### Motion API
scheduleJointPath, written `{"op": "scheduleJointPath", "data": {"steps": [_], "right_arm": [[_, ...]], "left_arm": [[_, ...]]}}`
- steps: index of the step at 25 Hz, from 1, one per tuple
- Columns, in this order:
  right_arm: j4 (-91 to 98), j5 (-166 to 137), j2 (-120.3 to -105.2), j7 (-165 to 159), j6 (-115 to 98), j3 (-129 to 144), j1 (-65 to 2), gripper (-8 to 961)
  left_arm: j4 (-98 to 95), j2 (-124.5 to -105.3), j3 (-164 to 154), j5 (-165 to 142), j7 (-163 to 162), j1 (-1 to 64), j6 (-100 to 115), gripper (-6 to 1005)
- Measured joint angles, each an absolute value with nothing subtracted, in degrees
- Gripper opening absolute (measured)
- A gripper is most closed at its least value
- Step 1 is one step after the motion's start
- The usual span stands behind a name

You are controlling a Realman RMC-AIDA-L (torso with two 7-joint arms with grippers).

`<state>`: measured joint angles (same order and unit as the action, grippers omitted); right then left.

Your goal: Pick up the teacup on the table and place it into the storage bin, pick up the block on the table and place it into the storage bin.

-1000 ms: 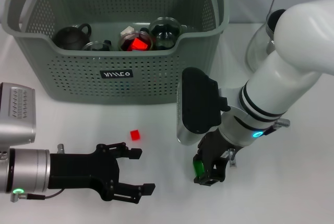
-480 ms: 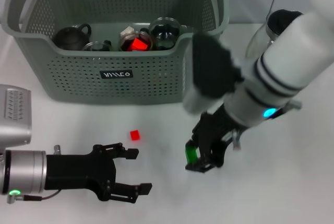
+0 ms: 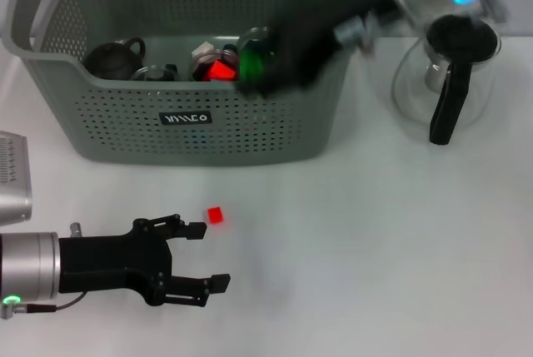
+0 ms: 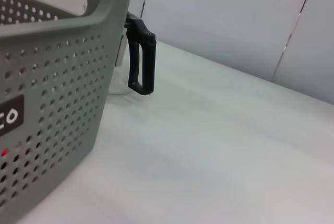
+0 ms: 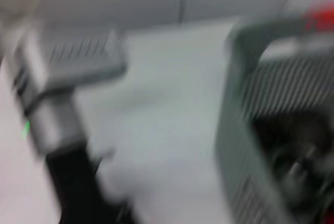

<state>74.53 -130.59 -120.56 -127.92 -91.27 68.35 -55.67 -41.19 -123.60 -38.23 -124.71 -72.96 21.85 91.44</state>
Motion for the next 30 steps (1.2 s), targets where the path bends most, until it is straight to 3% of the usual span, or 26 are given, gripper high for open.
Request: {"op": "scheduleJointPath", "data": {"steps": [12, 22, 29, 30], "right_arm": [[57.47, -135.15, -120.33, -133.47, -63.46, 68.94, -63.44, 559], [59.65, -135.57, -120.39, -133.15, -59.93, 71.29, -60.41, 618], [74.29, -116.86, -120.24, -124.31, -73.47, 70.85, -47.11, 937], [74.29, -116.86, -120.24, -124.31, -73.47, 70.85, -47.11, 937]], "left_arm": [[-41.22, -123.48, -37.66, -124.20, -73.13, 22.41, 90.87, 937], [-42.05, -123.41, -37.61, -124.12, -73.17, 22.98, 90.91, 937], [-42.55, -123.40, -37.61, -124.09, -73.11, 24.09, 90.78, 937], [-42.61, -123.38, -37.62, -124.09, -73.02, 24.29, 90.53, 937]]}}
